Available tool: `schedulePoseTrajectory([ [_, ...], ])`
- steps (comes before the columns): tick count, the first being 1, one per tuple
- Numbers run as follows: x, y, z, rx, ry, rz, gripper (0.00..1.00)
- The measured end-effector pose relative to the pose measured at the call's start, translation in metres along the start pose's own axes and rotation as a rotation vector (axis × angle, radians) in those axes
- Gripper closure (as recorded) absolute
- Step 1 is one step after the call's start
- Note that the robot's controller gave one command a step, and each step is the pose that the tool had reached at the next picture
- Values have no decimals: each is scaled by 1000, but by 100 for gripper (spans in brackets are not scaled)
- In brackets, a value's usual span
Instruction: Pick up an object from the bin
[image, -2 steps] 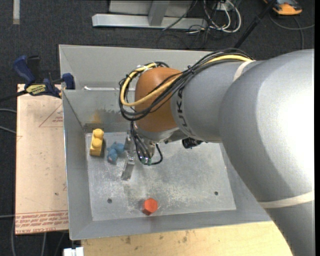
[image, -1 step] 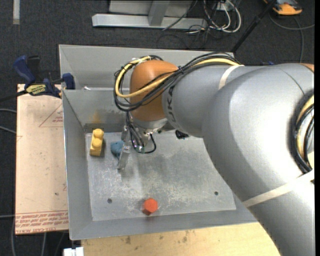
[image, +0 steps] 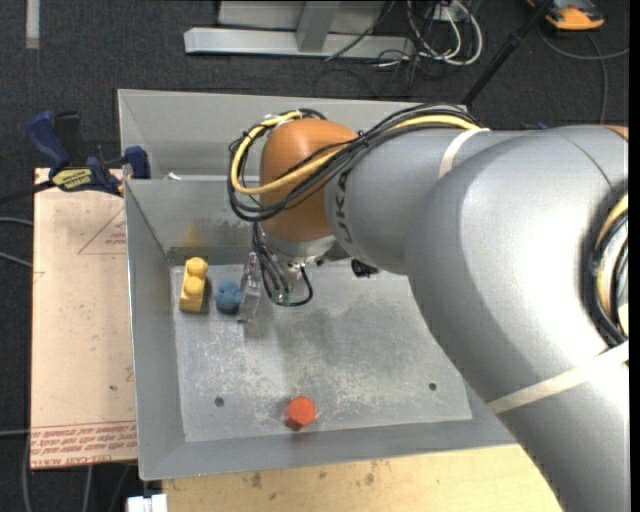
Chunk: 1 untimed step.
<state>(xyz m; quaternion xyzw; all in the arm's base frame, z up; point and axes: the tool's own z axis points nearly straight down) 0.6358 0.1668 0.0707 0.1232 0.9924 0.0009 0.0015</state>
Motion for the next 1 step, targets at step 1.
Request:
schedulePoseTrajectory([
  [1, 50, 7, -130, -4, -5, -25, 100],
])
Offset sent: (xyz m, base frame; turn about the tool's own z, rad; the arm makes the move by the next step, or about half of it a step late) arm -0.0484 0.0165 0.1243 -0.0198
